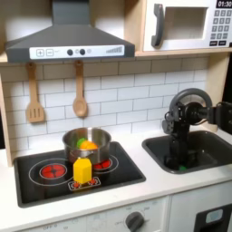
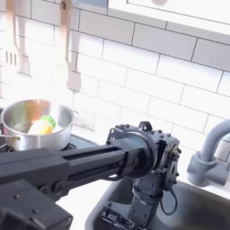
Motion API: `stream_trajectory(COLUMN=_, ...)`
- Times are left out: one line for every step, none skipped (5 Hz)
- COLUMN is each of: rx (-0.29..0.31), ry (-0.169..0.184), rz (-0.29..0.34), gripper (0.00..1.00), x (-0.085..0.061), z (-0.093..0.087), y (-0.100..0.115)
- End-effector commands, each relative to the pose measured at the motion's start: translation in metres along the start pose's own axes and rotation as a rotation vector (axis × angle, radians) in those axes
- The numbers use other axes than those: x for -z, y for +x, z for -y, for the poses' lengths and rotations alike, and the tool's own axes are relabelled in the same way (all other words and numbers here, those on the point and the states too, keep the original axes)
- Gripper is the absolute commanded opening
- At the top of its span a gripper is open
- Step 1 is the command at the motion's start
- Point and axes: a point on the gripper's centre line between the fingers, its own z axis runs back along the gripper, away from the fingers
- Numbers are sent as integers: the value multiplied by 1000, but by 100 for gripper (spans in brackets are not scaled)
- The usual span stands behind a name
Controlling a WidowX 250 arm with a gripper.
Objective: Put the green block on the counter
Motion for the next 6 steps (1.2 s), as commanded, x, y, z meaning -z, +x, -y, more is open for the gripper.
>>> stream_trajectory(rx=17, ry=-10, rz=-3, gripper=0, x=-13, z=-1, y=-1)
stream_trajectory(rx=29, ry=-23, rz=-27, gripper=0, x=-21, z=-1, y=-5)
stream_trajectory(rx=30, ry=-47, rz=-24, gripper=0, x=-36, z=2, y=-3)
stream_trajectory(rx=21, ry=-69, rz=-28, gripper=0, x=-48, z=-2, y=-3)
stream_trajectory(rx=7, ry=-87, rz=-23, gripper=0, x=-59, z=-8, y=0)
stream_trajectory(rx=-3, ry=-98, rz=-21, gripper=0, x=-66, z=-10, y=1)
